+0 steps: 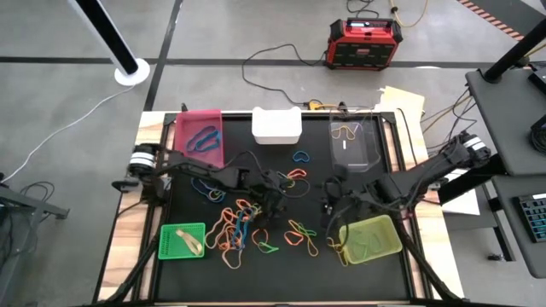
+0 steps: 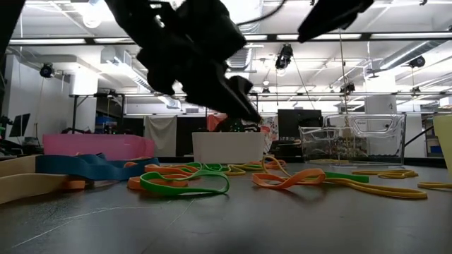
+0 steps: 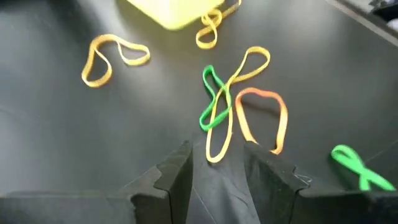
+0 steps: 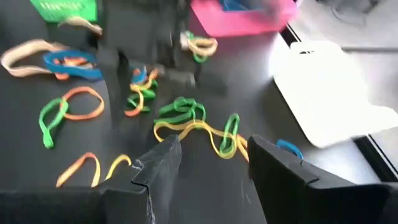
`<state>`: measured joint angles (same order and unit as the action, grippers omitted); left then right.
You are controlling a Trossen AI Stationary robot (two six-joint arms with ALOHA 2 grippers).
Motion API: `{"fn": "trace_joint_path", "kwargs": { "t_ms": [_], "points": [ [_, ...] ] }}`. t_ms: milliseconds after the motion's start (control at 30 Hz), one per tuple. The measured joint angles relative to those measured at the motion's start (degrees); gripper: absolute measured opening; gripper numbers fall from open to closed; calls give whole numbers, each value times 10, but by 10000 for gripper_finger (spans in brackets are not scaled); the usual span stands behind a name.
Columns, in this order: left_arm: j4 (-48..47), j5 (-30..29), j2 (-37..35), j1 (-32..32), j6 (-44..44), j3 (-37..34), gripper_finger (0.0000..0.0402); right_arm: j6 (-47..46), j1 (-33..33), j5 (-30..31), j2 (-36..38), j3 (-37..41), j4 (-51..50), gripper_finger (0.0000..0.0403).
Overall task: Sort rubber bands into baskets
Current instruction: Put the yellow rubber band into the transparent bin
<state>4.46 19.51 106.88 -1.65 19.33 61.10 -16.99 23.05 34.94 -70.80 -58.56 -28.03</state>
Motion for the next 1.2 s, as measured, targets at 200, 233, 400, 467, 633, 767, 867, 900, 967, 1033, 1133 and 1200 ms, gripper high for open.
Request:
{"fn": "trace_joint_path", "kwargs": {
  "t_ms": [200, 233, 400, 467, 633, 767, 867, 900, 967, 1033, 1133, 1200],
  "points": [
    [-14, 0, 68, -1, -1, 33, 125, 35, -10, -24, 9, 28, 72, 183],
    [-15, 0, 77, -1, -1, 37, 125, 30, -9, -24, 9, 29, 72, 183],
    [-16, 8, 117, -2, -2, 58, 125, -1, -7, -26, 9, 42, 73, 183],
    [-18, 10, 124, -2, -3, 66, 125, -13, -7, -25, 9, 47, 73, 183],
    [-16, 10, 125, -2, -8, 68, 125, -25, -7, -24, 9, 54, 74, 183],
    [-16, 7, 123, -2, -9, 68, 124, -25, -7, -23, 9, 55, 74, 183],
    [-14, 10, 123, -2, -11, 68, 119, -25, -7, -20, 9, 55, 75, 183],
    [-12, 15, 123, -2, -14, 68, 116, -25, -7, -20, 9, 55, 74, 183],
    [-8, 27, 123, -2, -21, 68, 109, -25, -7, -19, 7, 55, 75, 183],
    [-8, 32, 123, -3, -27, 73, 100, -25, -7, -19, 6, 55, 75, 183],
    [-7, 34, 122, -3, -36, 78, 79, -25, -7, -19, 5, 55, 76, 183],
    [-7, 33, 122, -3, -38, 81, 58, -26, -7, -19, 4, 55, 76, 183]
  ]
}}
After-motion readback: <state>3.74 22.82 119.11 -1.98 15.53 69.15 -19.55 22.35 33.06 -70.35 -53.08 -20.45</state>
